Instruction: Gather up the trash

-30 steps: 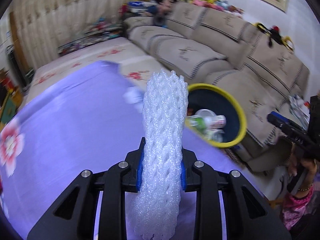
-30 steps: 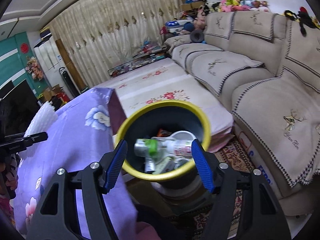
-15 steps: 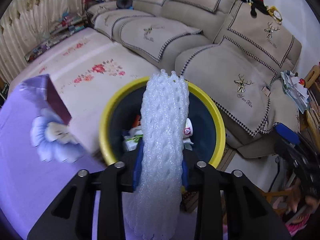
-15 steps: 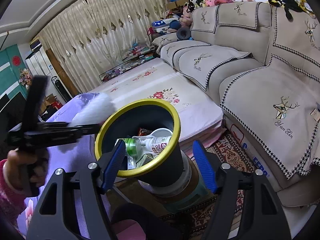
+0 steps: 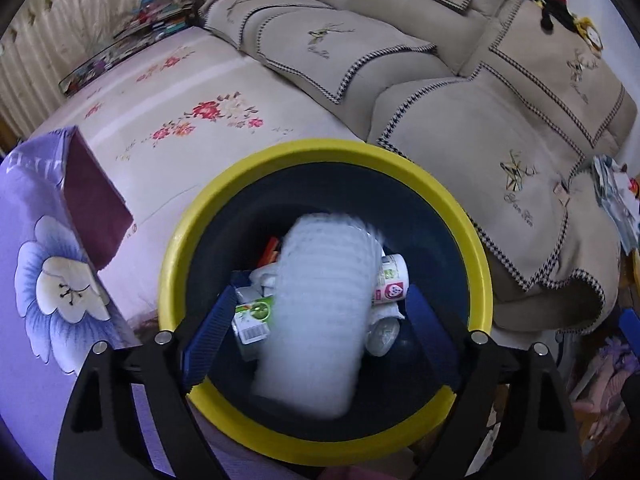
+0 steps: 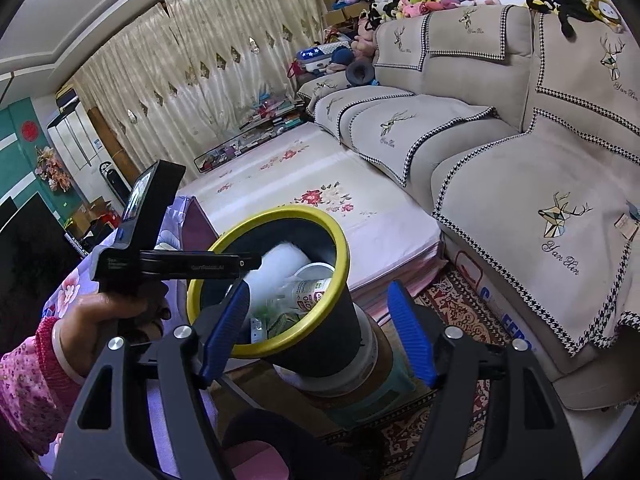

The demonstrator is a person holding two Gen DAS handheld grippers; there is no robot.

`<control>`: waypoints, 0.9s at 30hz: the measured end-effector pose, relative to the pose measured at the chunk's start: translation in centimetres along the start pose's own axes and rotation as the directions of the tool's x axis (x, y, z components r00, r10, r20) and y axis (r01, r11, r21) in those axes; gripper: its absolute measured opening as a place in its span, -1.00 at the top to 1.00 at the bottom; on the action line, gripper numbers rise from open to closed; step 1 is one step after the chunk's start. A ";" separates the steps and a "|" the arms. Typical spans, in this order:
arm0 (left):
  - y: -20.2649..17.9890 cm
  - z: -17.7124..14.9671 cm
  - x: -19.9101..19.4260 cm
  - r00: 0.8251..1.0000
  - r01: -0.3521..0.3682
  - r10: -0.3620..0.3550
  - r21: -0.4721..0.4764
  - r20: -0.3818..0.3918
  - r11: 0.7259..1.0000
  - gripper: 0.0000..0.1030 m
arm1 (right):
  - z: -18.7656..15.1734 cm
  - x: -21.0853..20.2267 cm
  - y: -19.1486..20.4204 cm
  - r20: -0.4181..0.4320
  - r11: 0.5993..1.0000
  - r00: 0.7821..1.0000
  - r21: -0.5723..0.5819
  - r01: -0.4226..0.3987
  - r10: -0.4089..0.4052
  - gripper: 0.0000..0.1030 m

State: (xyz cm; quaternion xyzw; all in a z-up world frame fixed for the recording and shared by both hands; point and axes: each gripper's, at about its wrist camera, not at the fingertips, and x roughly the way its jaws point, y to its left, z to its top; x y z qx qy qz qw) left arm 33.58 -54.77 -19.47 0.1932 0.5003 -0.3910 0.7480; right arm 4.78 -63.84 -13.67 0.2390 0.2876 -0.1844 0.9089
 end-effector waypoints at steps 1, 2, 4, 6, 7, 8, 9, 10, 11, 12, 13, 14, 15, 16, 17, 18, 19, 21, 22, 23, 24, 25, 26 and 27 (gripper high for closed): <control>0.4 0.0 -0.3 1.000 0.000 0.000 -0.010 0.012 1.000 -0.70 | 0.0 -0.1 0.2 0.002 1.000 1.000 -0.001 -0.001 0.001 -0.31; 0.9 -0.2 -0.9 1.000 -0.006 0.007 -0.019 0.023 1.000 -0.70 | 0.0 -0.3 0.4 0.006 1.000 1.000 -0.002 -0.003 0.003 -0.31; 1.7 -0.7 -2.5 0.999 -0.014 0.016 -0.035 0.052 0.999 -0.70 | 0.0 -0.8 0.9 0.013 1.000 1.000 -0.008 -0.008 0.009 -0.32; 2.5 -1.4 -5.0 0.994 -0.024 0.030 -0.054 0.103 0.998 -0.70 | 0.0 -1.2 1.4 0.017 1.000 1.000 -0.019 -0.014 0.014 -0.35; 2.9 -2.0 -6.6 0.990 -0.030 0.038 -0.062 0.133 0.998 -0.70 | 0.0 -1.5 1.8 0.020 1.000 1.000 -0.027 -0.016 0.017 -0.37; 3.2 -2.7 -8.4 0.985 -0.032 0.043 -0.070 0.165 0.997 -0.71 | 0.0 -1.7 2.1 0.021 0.999 1.000 -0.033 -0.017 0.017 -0.38; 3.6 -3.7 -10.4 0.977 -0.039 0.054 -0.078 0.205 0.996 -0.73 | -0.1 -1.9 2.5 0.022 0.999 1.000 -0.042 -0.016 0.017 -0.39; 3.7 -4.5 -11.9 0.971 -0.047 0.065 -0.081 0.230 0.996 -0.76 | -0.2 -2.1 3.0 0.021 0.998 1.000 -0.053 -0.017 0.018 -0.41; 4.1 -5.8 -14.1 0.959 -0.066 0.088 -0.089 0.270 0.994 -0.81 | -0.3 -2.3 3.4 0.018 0.998 1.000 -0.064 -0.020 0.021 -0.43; 4.6 -7.3 -16.3 0.944 -0.083 0.111 -0.102 0.310 0.991 -0.87 | -0.5 -2.4 4.0 0.011 0.996 1.000 -0.079 -0.028 0.029 -0.47; 5.0 -8.3 -17.7 0.934 -0.093 0.126 -0.113 0.333 0.989 -0.90 | -0.8 -2.5 4.5 0.006 0.995 0.999 -0.089 -0.035 0.035 -0.50; 5.5 -10.1 -19.8 0.916 -0.119 0.163 -0.139 0.366 0.983 -0.90 | -1.0 -2.6 5.1 -0.001 0.994 0.999 -0.102 -0.044 0.045 -0.50; 6.1 -11.8 -21.6 0.901 -0.135 0.190 -0.165 0.390 0.977 -0.90 | -1.2 -2.6 5.6 -0.008 0.992 0.999 -0.116 -0.054 0.053 -0.51; 6.8 -13.0 -22.9 0.891 -0.142 0.208 -0.187 0.403 0.972 -0.90 | -1.6 -2.7 6.4 -0.017 0.989 0.998 -0.136 -0.065 0.064 -0.51; 7.6 -15.1 -24.6 0.877 -0.158 0.242 -0.228 0.414 0.961 -0.90 | -1.9 -2.8 7.3 -0.025 0.985 0.997 -0.157 -0.074 0.071 -0.52; 8.1 -16.7 -25.8 0.870 -0.168 0.266 -0.257 0.415 0.952 -0.90 | -2.0 -2.9 7.8 -0.029 0.983 0.997 -0.169 -0.078 0.074 -0.55; 8.5 -18.1 -26.6 0.864 -0.177 0.285 -0.279 0.414 0.944 -0.90 | -2.3 -3.1 8.8 -0.035 0.978 0.996 -0.191 -0.087 0.082 -0.60; 9.3 -21.6 -28.4 0.844 -0.211 0.342 -0.330 0.413 0.920 -0.90 | -2.8 -3.7 10.2 -0.042 0.968 0.994 -0.226 -0.106 0.099 -0.72; 9.7 -23.8 -29.5 0.827 -0.231 0.374 -0.353 0.420 0.907 -0.90 | -3.2 -4.1 11.1 -0.045 0.962 0.993 -0.248 -0.117 0.109 -0.80; 10.0 -25.4 -30.4 0.812 -0.244 0.397 -0.369 0.428 0.897 -0.90 | -3.4 -4.4 11.9 -0.045 0.956 0.992 -0.264 -0.124 0.117 -0.81; 10.2 -27.0 -31.3 0.792 -0.256 0.425 -0.393 0.439 0.883 -0.90 | -3.7 -4.8 12.6 -0.044 0.950 0.991 -0.282 -0.133 0.126 -0.82; 10.4 -28.7 -32.2 0.768 -0.267 0.454 -0.420 0.451 0.868 -0.90 | -4.0 -5.3 13.4 -0.043 0.943 0.990 -0.301 -0.142 0.136 -0.83; 10.7 -30.7 -33.3 0.740 -0.281 0.491 -0.452 0.460 0.847 -0.90 | -4.2 -5.7 14.1 -0.040 0.937 0.989 -0.316 -0.150 0.145 -0.83; 10.8 -32.4 -34.4 0.717 -0.300 0.528 -0.481 0.456 0.824 -0.90 | -4.5 -6.2 14.8 -0.036 0.931 0.988 -0.330 -0.155 0.151 -0.84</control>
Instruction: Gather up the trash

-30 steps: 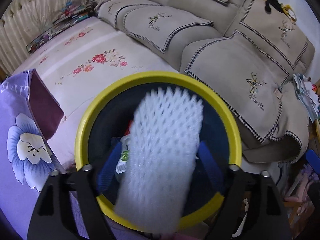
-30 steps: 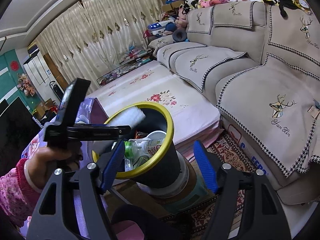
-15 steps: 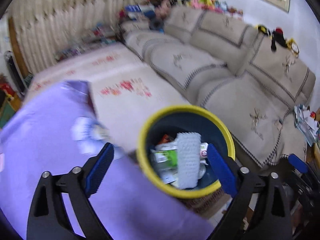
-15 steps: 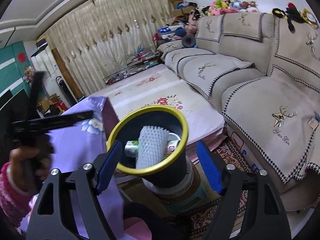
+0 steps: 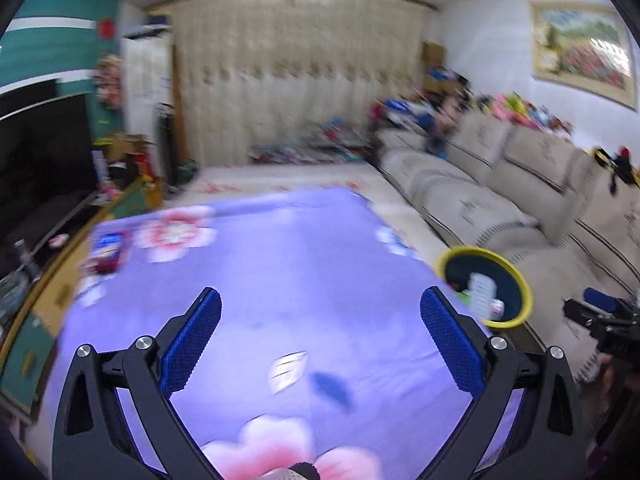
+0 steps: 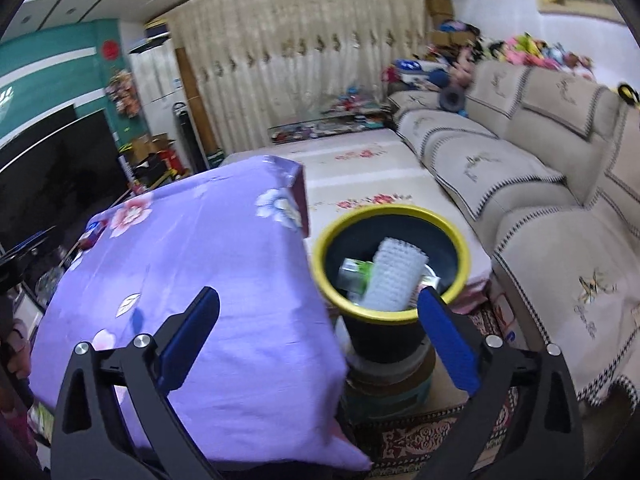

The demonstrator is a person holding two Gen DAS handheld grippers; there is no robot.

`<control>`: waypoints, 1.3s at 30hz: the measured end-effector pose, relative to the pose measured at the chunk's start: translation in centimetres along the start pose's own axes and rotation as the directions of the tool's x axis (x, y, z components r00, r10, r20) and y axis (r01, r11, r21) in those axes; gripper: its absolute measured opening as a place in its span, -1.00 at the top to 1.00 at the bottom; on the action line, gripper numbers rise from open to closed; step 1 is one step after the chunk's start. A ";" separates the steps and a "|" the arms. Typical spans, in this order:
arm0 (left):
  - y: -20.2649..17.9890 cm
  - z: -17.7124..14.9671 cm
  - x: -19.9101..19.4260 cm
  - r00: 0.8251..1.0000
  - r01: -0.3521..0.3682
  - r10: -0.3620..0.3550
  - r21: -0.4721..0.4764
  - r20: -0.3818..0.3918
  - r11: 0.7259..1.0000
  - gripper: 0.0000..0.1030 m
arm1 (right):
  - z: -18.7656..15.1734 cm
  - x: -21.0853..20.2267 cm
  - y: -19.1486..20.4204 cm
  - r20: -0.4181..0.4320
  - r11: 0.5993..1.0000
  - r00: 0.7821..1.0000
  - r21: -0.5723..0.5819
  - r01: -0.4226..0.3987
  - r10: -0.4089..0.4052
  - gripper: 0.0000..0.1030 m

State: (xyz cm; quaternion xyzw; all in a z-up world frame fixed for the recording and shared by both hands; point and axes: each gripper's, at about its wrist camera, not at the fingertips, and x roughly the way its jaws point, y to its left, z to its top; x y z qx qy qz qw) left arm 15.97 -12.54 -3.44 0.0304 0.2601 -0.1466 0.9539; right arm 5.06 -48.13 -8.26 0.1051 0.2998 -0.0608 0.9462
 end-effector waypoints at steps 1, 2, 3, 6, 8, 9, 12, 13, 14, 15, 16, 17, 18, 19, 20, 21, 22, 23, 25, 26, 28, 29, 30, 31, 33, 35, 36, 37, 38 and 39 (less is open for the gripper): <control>1.2 -0.5 -1.4 0.999 -0.036 0.036 -0.016 0.010 0.999 -0.90 | 0.0 -0.3 0.4 0.005 1.000 1.000 -0.011 -0.001 0.001 -0.84; 2.3 -1.0 -2.6 0.998 -0.056 0.057 -0.030 0.016 0.998 -0.90 | 0.0 -0.6 1.0 0.010 1.000 1.000 -0.020 0.000 0.000 -0.84; 3.1 -1.4 -3.5 0.997 -0.067 0.068 -0.042 0.020 0.997 -0.90 | 0.0 -0.9 1.4 0.016 1.000 1.000 -0.027 0.003 -0.002 -0.85; 5.3 -2.4 -7.0 0.994 -0.100 0.104 -0.080 0.045 0.992 -0.90 | -0.3 -1.8 2.4 0.034 0.999 0.999 -0.046 0.017 -0.016 -0.86; 5.9 -3.0 -8.8 0.991 -0.112 0.117 -0.081 0.061 0.990 -0.90 | -0.4 -2.5 2.9 0.046 0.998 0.999 -0.051 0.031 -0.029 -0.86; 6.1 -3.3 -9.4 0.991 -0.117 0.122 -0.075 0.063 0.990 -0.90 | -0.5 -2.7 2.9 0.050 0.998 0.998 -0.052 0.032 -0.029 -0.86; 5.9 -3.6 -10.0 0.991 -0.124 0.127 -0.055 0.049 0.991 -0.91 | -0.9 -3.7 3.2 0.067 0.997 0.997 -0.060 0.040 -0.036 -0.86; 5.8 -3.8 -10.1 0.991 -0.125 0.128 -0.053 0.047 0.991 -0.91 | -0.9 -4.0 3.3 0.073 0.997 0.997 -0.062 0.042 -0.038 -0.86; 6.0 -4.1 -10.2 0.990 -0.129 0.131 -0.055 0.042 0.990 -0.91 | -0.9 -4.2 3.4 0.077 0.997 0.996 -0.064 0.042 -0.037 -0.86; 5.8 -4.1 -10.3 0.990 -0.130 0.132 -0.058 0.039 0.990 -0.90 | -1.0 -4.4 3.5 0.080 0.997 0.996 -0.064 0.042 -0.037 -0.86; 5.4 -4.0 -10.0 0.991 -0.131 0.133 -0.062 0.034 0.989 -0.90 | -1.0 -4.7 3.5 0.083 0.997 0.996 -0.064 0.045 -0.039 -0.86; 5.5 -4.2 -9.9 0.991 -0.130 0.132 -0.068 0.028 0.989 -0.90 | -0.9 -4.7 3.6 0.086 0.997 0.995 -0.064 0.047 -0.042 -0.86; 5.4 -4.4 -10.0 0.991 -0.130 0.132 -0.069 0.025 0.989 -0.91 | -0.9 -4.8 3.6 0.088 0.997 0.995 -0.065 0.048 -0.042 -0.86; 5.4 -4.6 -10.0 0.991 -0.132 0.134 -0.066 0.022 0.989 -0.91 | -0.8 -4.9 3.7 0.090 0.997 0.995 -0.064 0.046 -0.040 -0.86; 5.4 -4.7 -10.0 0.990 -0.135 0.136 -0.064 0.020 0.989 -0.90 | -0.7 -5.0 3.7 0.092 0.997 0.995 -0.062 0.043 -0.038 -0.86; 5.3 -4.7 -10.0 0.990 -0.136 0.138 -0.063 0.020 0.989 -0.91 | -0.7 -5.0 3.8 0.094 0.997 0.995 -0.061 0.043 -0.037 -0.86; 5.4 -4.8 -10.0 0.990 -0.135 0.136 -0.065 0.019 0.989 -0.91 | -0.7 -5.0 3.8 0.094 0.997 0.995 -0.061 0.042 -0.036 -0.86; 5.3 -4.7 -10.0 0.991 -0.134 0.135 -0.065 0.020 0.989 -0.91 | -0.7 -5.0 3.8 0.094 0.997 0.995 -0.062 0.040 -0.034 -0.86; 5.3 -4.7 -10.0 0.990 -0.137 0.139 -0.071 0.021 0.988 -0.91 | -0.8 -5.0 3.8 0.094 0.997 0.995 -0.064 0.038 -0.031 -0.86; 5.4 -4.8 -10.0 0.990 -0.139 0.141 -0.075 0.021 0.987 -0.91 | -0.8 -5.0 3.9 0.093 0.997 0.995 -0.065 0.036 -0.030 -0.86; 5.5 -4.7 -10.0 0.989 -0.141 0.143 -0.082 0.022 0.987 -0.91 | -0.8 -4.9 3.9 0.091 0.997 0.995 -0.066 0.033 -0.027 -0.86; 5.6 -4.6 -9.9 0.989 -0.143 0.145 -0.084 0.022 0.986 -0.90 | -0.7 -4.9 4.0 0.090 0.997 0.996 -0.066 0.031 -0.025 -0.86; 5.6 -4.6 -9.9 0.989 -0.144 0.147 -0.084 0.023 0.986 -0.91 | -0.7 -4.8 3.9 0.088 0.997 0.996 -0.065 0.030 -0.024 -0.86; 5.6 -4.6 -9.9 0.989 -0.145 0.148 -0.084 0.023 0.986 -0.91 | -0.8 -4.8 3.8 0.088 0.997 0.996 -0.065 0.030 -0.024 -0.86; 5.5 -4.6 -9.8 0.988 -0.147 0.150 -0.083 0.025 0.986 -0.90 | -0.8 -4.9 3.8 0.088 0.998 0.996 -0.064 0.029 -0.023 -0.86; 5.5 -4.6 -9.9 0.988 -0.149 0.152 -0.082 0.027 0.985 -0.91 | -0.7 -4.9 3.7 0.088 0.998 0.996 -0.062 0.027 -0.021 -0.86; 5.5 -4.6 -9.9 0.988 -0.150 0.152 -0.081 0.026 0.985 -0.91 | -0.7 -4.9 3.7 0.089 0.998 0.996 -0.063 0.027 -0.022 -0.86; 5.5 -4.6 -9.9 0.988 -0.151 0.154 -0.080 0.027 0.985 -0.91 | -0.7 -4.9 3.7 0.089 0.998 0.996 -0.063 0.027 -0.021 -0.86; 5.5 -4.5 -9.9 0.988 -0.150 0.153 -0.080 0.027 0.985 -0.91 | -0.7 -4.9 3.7 0.089 0.998 0.996 -0.062 0.027 -0.021 -0.86; 5.5 -4.5 -9.9 0.988 -0.149 0.151 -0.081 0.026 0.986 -0.90 | -0.7 -4.9 3.7 0.088 0.998 0.996 -0.062 0.028 -0.022 -0.86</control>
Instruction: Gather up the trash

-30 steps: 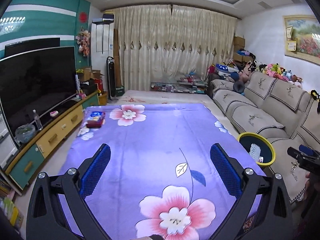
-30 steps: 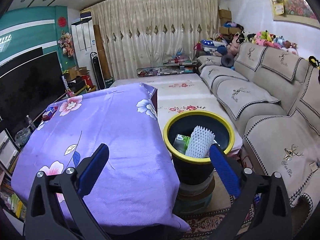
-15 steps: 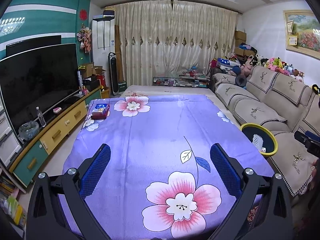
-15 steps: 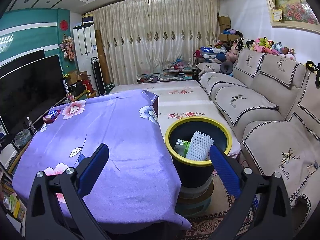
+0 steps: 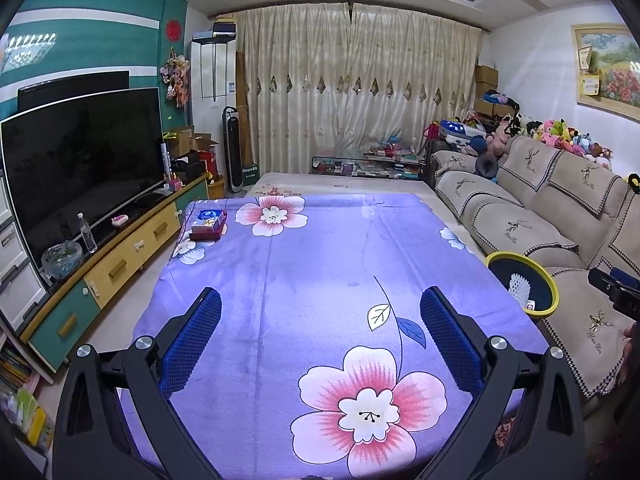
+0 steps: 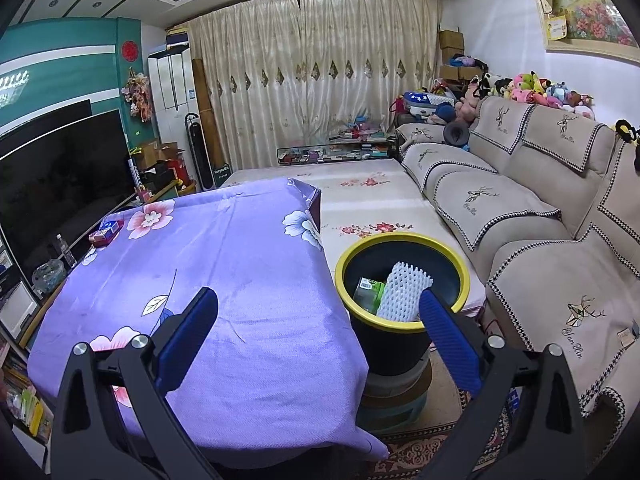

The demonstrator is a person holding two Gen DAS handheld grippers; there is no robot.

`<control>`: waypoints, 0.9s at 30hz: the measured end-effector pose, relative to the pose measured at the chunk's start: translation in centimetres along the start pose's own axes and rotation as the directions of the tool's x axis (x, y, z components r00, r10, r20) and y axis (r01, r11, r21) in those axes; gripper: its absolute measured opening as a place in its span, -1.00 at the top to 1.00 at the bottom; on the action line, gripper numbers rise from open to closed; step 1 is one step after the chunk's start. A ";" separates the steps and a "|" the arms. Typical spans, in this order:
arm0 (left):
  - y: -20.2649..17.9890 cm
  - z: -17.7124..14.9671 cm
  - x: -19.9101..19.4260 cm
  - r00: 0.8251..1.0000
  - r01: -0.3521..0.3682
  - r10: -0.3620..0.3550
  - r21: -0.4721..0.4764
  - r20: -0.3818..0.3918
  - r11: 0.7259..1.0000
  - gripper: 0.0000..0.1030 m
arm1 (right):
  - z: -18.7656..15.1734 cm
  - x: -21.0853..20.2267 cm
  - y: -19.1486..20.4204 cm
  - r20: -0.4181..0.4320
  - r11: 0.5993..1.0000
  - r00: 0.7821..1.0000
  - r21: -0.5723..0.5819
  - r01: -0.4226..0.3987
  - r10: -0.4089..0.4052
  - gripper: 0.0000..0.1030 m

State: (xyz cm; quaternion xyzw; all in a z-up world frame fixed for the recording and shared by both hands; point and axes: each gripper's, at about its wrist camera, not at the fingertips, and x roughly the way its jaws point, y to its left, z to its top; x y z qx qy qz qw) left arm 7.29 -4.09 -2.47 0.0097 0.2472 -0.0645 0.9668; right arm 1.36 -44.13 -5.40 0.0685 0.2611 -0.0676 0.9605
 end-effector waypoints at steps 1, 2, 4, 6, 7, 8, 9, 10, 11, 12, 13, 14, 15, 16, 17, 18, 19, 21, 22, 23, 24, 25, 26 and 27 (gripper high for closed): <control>0.0 0.0 0.0 1.000 0.001 -0.001 -0.001 0.000 1.000 -0.90 | 0.0 0.0 0.0 0.000 1.000 1.000 0.000 0.001 -0.001 -0.86; 0.0 0.1 0.0 1.000 -0.001 0.001 0.001 -0.002 1.000 -0.90 | 0.0 0.0 0.0 0.000 1.000 1.000 -0.001 0.000 0.000 -0.86; 0.0 0.0 0.1 1.000 0.002 -0.002 0.000 -0.002 1.000 -0.91 | 0.0 0.0 0.0 0.000 1.000 1.000 0.000 0.000 0.000 -0.86; 0.0 0.0 0.1 1.000 0.003 -0.003 0.000 -0.004 1.000 -0.90 | 0.0 0.0 0.0 0.000 1.000 1.000 0.000 -0.001 0.001 -0.86; -0.1 0.0 0.2 1.000 0.003 -0.003 0.002 -0.006 1.000 -0.90 | 0.1 0.2 0.0 0.000 1.000 1.000 0.001 0.000 0.000 -0.86; -0.1 0.0 0.2 1.000 0.003 -0.003 0.003 -0.007 1.000 -0.91 | 0.1 0.2 -0.1 0.000 1.000 1.000 0.001 0.000 0.000 -0.86; -0.1 0.0 0.2 1.000 0.004 -0.004 0.002 -0.008 1.000 -0.91 | 0.1 0.2 -0.1 0.000 1.000 1.000 0.001 -0.001 0.001 -0.86; -0.1 0.0 0.2 1.000 0.004 -0.004 0.002 -0.008 1.000 -0.91 | 0.1 0.2 -0.1 -0.001 1.000 1.000 0.001 0.000 0.000 -0.86; -0.1 0.0 0.2 1.000 0.003 -0.003 0.003 -0.009 1.000 -0.91 | 0.1 0.2 -0.1 0.000 1.000 1.000 0.001 -0.001 0.001 -0.86; -0.1 0.0 0.2 1.000 0.003 -0.003 0.004 -0.008 1.000 -0.91 | 0.1 0.2 -0.1 -0.001 1.000 1.000 0.001 -0.001 0.001 -0.86; -0.1 0.0 0.3 1.000 0.003 -0.002 0.004 -0.009 1.000 -0.91 | 0.1 0.2 -0.1 -0.001 1.000 1.000 0.001 -0.001 0.001 -0.86; -0.1 -0.1 0.4 1.000 0.003 -0.003 0.004 -0.011 1.000 -0.91 | 0.1 0.3 -0.1 -0.003 1.000 1.000 0.001 0.000 0.000 -0.86; -0.1 -0.1 0.3 1.000 0.002 -0.002 0.005 -0.011 1.000 -0.91 | 0.1 0.3 0.0 -0.002 1.000 1.000 0.001 -0.001 0.001 -0.86; -0.1 -0.1 0.4 1.000 0.002 -0.001 0.006 -0.011 1.000 -0.91 | 0.1 0.3 -0.1 -0.004 1.000 1.000 0.001 -0.001 0.001 -0.86; -0.1 -0.1 0.3 1.000 0.002 -0.002 0.005 -0.010 1.000 -0.91 | 0.1 0.3 0.0 -0.002 1.000 1.000 0.002 -0.001 0.001 -0.86; -0.1 -0.1 0.3 1.000 0.003 -0.003 0.005 -0.010 1.000 -0.91 | 0.1 0.2 0.0 -0.002 1.000 1.000 0.001 -0.001 0.001 -0.86; -0.1 -0.1 0.4 1.000 0.003 -0.003 0.006 -0.010 1.000 -0.91 | 0.1 0.3 -0.1 -0.002 1.000 1.000 0.001 -0.001 0.001 -0.86; -0.1 -0.1 0.4 1.000 0.003 -0.003 0.005 -0.011 1.000 -0.91 | 0.2 0.2 -0.1 -0.002 1.000 1.000 0.002 -0.001 0.001 -0.86; -0.1 -0.1 0.4 1.000 0.004 -0.004 0.004 -0.011 1.000 -0.91 | 0.2 0.2 0.0 -0.002 1.000 1.000 0.001 -0.001 0.001 -0.86; -0.1 -0.1 0.5 1.000 0.004 -0.004 0.004 -0.013 1.000 -0.90 | 0.2 0.2 -0.1 -0.002 1.000 1.000 0.001 -0.001 0.001 -0.86; -0.1 -0.2 0.5 1.000 0.004 -0.004 0.005 -0.015 1.000 -0.91 | 0.2 0.2 -0.1 -0.002 1.000 1.000 0.001 -0.002 0.002 -0.86; -0.1 -0.2 0.6 1.000 0.004 -0.004 0.006 -0.017 1.000 -0.91 | 0.2 0.2 -0.1 -0.002 1.000 1.000 0.002 -0.001 0.001 -0.86; -0.1 -0.2 0.6 1.000 0.005 -0.005 0.007 -0.019 1.000 -0.91 | 0.2 0.2 -0.1 -0.002 1.000 1.000 0.002 -0.001 0.001 -0.86; -0.1 -0.2 0.7 1.000 0.005 -0.005 0.007 -0.020 1.000 -0.91 | 0.2 0.3 -0.1 -0.002 1.000 1.000 0.002 -0.001 0.001 -0.86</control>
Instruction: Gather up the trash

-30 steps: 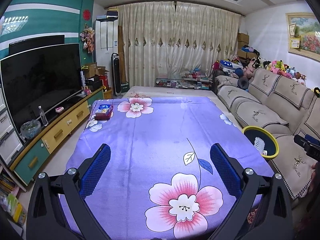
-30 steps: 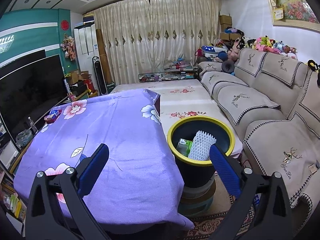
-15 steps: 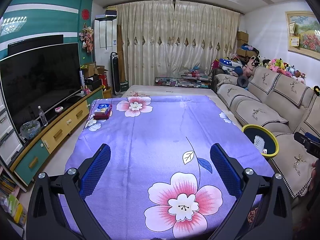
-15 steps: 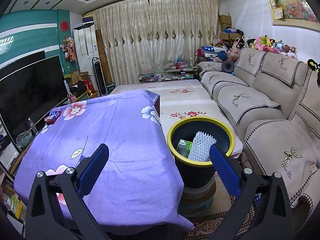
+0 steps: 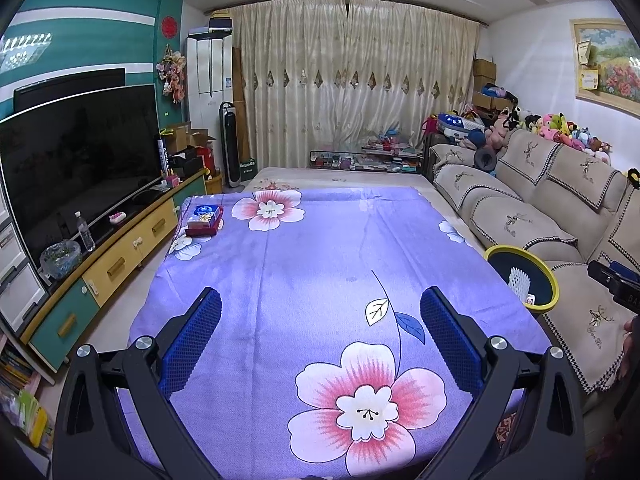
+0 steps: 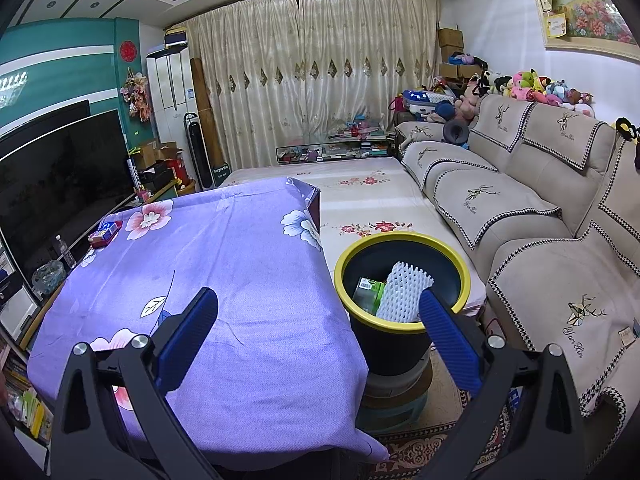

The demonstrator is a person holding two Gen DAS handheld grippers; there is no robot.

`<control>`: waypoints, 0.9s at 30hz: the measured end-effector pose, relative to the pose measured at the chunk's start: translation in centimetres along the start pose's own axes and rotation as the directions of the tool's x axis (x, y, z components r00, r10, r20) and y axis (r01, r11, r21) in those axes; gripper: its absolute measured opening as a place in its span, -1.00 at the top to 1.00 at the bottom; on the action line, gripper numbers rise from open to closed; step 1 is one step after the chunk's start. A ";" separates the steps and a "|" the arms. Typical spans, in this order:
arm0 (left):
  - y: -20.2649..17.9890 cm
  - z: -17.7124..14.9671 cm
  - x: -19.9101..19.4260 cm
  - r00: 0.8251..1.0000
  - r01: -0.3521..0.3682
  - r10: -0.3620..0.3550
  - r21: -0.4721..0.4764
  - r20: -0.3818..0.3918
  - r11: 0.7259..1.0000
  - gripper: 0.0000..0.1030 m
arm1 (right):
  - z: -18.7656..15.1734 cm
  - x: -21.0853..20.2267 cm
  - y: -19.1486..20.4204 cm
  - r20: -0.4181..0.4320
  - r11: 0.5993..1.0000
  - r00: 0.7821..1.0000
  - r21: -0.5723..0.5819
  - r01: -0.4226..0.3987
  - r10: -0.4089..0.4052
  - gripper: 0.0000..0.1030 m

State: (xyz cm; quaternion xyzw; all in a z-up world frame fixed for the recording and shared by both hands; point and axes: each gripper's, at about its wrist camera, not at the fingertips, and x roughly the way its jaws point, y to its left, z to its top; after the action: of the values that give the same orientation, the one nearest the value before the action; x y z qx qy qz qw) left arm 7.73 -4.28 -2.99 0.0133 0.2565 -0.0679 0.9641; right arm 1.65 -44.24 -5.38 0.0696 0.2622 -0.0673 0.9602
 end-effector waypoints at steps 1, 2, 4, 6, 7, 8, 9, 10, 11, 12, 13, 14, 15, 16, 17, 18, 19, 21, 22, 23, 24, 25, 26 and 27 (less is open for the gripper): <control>0.0 0.0 0.0 1.000 0.000 0.000 0.001 -0.001 1.000 -0.91 | 0.0 0.0 0.0 0.000 1.000 1.000 0.000 -0.001 0.001 -0.86; 0.0 0.0 0.1 1.000 -0.001 0.001 0.001 -0.001 1.000 -0.91 | 0.0 0.0 0.0 0.000 1.000 1.000 0.000 -0.001 0.001 -0.86; 0.0 0.0 0.0 1.000 0.001 -0.001 0.000 -0.001 1.000 -0.91 | 0.0 0.0 0.0 0.000 1.000 1.000 0.000 0.000 0.000 -0.86; 0.0 0.0 0.1 1.000 -0.001 0.001 0.002 -0.002 1.000 -0.91 | 0.0 0.0 0.0 -0.003 1.000 1.000 0.001 -0.002 0.002 -0.86; 0.0 0.0 0.0 1.000 -0.001 0.001 0.002 -0.001 1.000 -0.91 | 0.0 0.0 0.1 -0.002 1.000 1.000 0.000 -0.001 0.001 -0.86; 0.0 0.0 0.0 1.000 0.000 0.000 0.001 -0.001 1.000 -0.91 | 0.0 0.0 0.1 -0.002 1.000 1.000 0.000 -0.001 0.001 -0.86; 0.0 -0.1 0.1 1.000 0.001 -0.001 0.001 -0.001 1.000 -0.91 | 0.0 0.0 0.1 -0.003 1.000 1.000 0.000 -0.001 0.001 -0.86; 0.0 0.0 0.1 1.000 0.001 -0.001 0.001 -0.002 1.000 -0.91 | 0.0 0.1 0.1 -0.003 1.000 1.000 0.000 -0.001 0.001 -0.86; 0.0 -0.1 0.2 1.000 0.001 -0.001 0.003 -0.003 1.000 -0.91 | 0.1 0.1 0.1 -0.003 1.000 1.000 0.000 -0.001 0.001 -0.86; 0.0 -0.1 0.2 1.000 0.001 -0.001 0.004 -0.004 1.000 -0.91 | 0.1 0.1 0.1 -0.004 1.000 1.000 0.000 -0.001 0.001 -0.86; 0.0 -0.2 0.3 1.000 0.001 -0.001 0.005 -0.006 1.000 -0.91 | 0.1 0.1 0.1 -0.004 1.000 1.000 0.001 -0.001 0.001 -0.86; 0.0 -0.2 0.4 1.000 0.003 -0.003 0.005 -0.008 1.000 -0.91 | 0.1 0.1 0.1 -0.004 1.000 1.000 0.001 -0.001 0.001 -0.86; 0.0 -0.2 0.4 1.000 0.003 -0.003 0.005 -0.009 1.000 -0.91 | 0.1 0.1 0.1 -0.004 1.000 1.000 0.001 0.000 0.000 -0.86; 0.0 -0.3 0.4 1.000 0.003 -0.003 0.007 -0.010 1.000 -0.91 | 0.1 0.0 0.1 -0.004 1.000 1.000 0.001 -0.001 0.001 -0.86; -0.1 -0.2 0.5 1.000 0.003 -0.003 0.007 -0.009 1.000 -0.91 | 0.1 0.1 0.1 -0.004 1.000 1.000 0.002 -0.002 0.002 -0.86; -0.1 -0.2 0.5 1.000 0.003 -0.003 0.006 -0.009 1.000 -0.91 | 0.1 0.0 0.1 -0.004 1.000 1.000 0.002 -0.001 0.001 -0.86; -0.1 -0.3 0.5 1.000 0.004 -0.004 0.006 -0.009 1.000 -0.91 | 0.1 0.0 0.1 -0.004 1.000 1.000 0.001 -0.001 0.001 -0.86; -0.1 -0.2 0.5 1.000 0.003 -0.002 0.006 -0.009 1.000 -0.91 | 0.1 0.1 0.1 -0.006 1.000 1.000 0.002 -0.002 0.002 -0.86; -0.1 -0.2 0.5 1.000 0.003 -0.003 0.006 -0.009 1.000 -0.91 | 0.0 0.2 0.2 -0.007 1.000 1.000 0.002 -0.002 0.002 -0.86; -0.1 -0.2 0.5 1.000 0.003 -0.003 0.006 -0.010 1.000 -0.91 | -0.1 0.2 0.3 -0.008 1.000 1.000 0.002 -0.002 0.002 -0.86; -0.1 -0.2 0.5 1.000 0.003 -0.003 0.006 -0.010 1.000 -0.91 | -0.1 0.3 0.3 -0.009 1.000 1.000 0.002 -0.002 0.002 -0.86; -0.1 -0.2 0.5 1.000 0.003 -0.003 0.006 -0.010 1.000 -0.91 | -0.1 0.3 0.3 -0.009 1.000 1.000 0.003 -0.002 0.002 -0.86; -0.1 -0.2 0.5 1.000 0.003 -0.003 0.006 -0.010 1.000 -0.90 | -0.1 0.3 0.3 -0.009 1.000 1.000 0.003 -0.002 0.002 -0.86; -0.1 -0.3 0.5 1.000 0.003 -0.003 0.007 -0.011 1.000 -0.91 | -0.1 0.3 0.3 -0.009 1.000 1.000 0.002 -0.002 0.002 -0.86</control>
State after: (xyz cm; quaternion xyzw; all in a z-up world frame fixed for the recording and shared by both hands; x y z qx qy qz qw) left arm 8.02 -4.42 -3.51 0.0167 0.2617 -0.0700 0.9625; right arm 1.88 -43.96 -5.58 0.0713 0.2663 -0.0663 0.9590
